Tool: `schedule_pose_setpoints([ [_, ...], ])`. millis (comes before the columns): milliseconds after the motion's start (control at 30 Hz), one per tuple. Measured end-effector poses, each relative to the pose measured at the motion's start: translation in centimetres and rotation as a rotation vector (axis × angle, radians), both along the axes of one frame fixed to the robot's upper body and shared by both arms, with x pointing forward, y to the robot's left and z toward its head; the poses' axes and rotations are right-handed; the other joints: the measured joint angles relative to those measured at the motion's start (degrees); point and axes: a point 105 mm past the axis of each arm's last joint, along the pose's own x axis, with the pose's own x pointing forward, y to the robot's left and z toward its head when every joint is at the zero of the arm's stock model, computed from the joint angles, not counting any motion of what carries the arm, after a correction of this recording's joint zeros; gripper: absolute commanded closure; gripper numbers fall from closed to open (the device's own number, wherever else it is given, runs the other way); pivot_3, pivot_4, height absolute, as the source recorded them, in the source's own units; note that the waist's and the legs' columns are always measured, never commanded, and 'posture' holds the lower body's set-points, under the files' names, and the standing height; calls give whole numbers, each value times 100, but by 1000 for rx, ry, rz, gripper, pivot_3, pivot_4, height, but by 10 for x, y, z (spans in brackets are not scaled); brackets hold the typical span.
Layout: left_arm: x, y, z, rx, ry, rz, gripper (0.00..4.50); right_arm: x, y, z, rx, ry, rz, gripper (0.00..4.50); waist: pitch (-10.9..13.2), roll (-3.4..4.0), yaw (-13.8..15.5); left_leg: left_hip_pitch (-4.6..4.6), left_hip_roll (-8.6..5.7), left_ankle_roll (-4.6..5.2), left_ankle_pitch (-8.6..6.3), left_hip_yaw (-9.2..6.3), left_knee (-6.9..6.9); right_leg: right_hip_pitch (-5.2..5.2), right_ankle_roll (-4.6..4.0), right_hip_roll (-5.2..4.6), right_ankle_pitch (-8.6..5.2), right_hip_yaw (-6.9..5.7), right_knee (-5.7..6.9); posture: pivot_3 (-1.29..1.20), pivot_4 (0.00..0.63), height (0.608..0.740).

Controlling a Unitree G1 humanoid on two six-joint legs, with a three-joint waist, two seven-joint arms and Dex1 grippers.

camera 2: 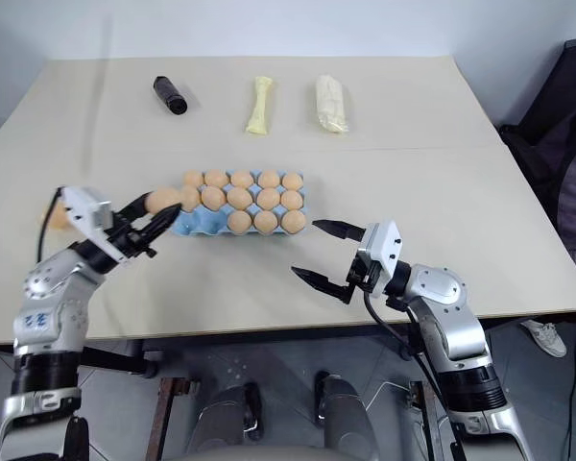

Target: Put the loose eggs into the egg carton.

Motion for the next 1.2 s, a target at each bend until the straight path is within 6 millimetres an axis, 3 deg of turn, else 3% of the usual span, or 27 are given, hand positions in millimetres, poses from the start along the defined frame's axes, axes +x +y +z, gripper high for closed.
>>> schedule_pose_setpoints([
  [200,14,-14,-16,-4,80,-55,2413,1,0,3,11,-13,-26,0,0,0,-21,-3,2,3,0,-13,0,-8,25,2,12,7,9,0,150,740],
  [300,12,-27,-23,0,99,-106,1756,-3,1,3,19,-15,-37,0,0,0,-2,-3,1,1,-1,-10,1,-9,28,3,11,-2,21,0,150,740],
  [467,12,-28,-25,5,108,-105,155,-4,0,2,24,-11,-50,0,0,0,-16,-1,2,2,-1,-18,13,-8,16,0,4,1,26,0,150,740],
  [533,13,-24,-23,7,93,-80,24,-4,0,2,24,-11,-50,0,0,0,-14,-2,2,3,0,-21,20,-6,7,0,-1,1,27,0,150,740],
  [700,10,11,-15,10,46,48,24,-5,1,2,24,-11,-44,0,0,0,-23,-1,5,3,-1,-26,20,-7,5,-6,-2,7,26,0,150,740],
  [1033,-47,85,-32,27,43,293,24,-8,3,2,6,-10,9,0,0,0,-11,-2,12,0,-2,-27,5,-25,-34,-13,-24,21,25,0,150,740],
  [1200,-76,139,-46,-30,34,624,24,-7,3,6,9,-19,33,0,0,0,-29,-5,10,1,-3,-20,6,-33,-53,-12,-32,43,16,0,150,740],
])
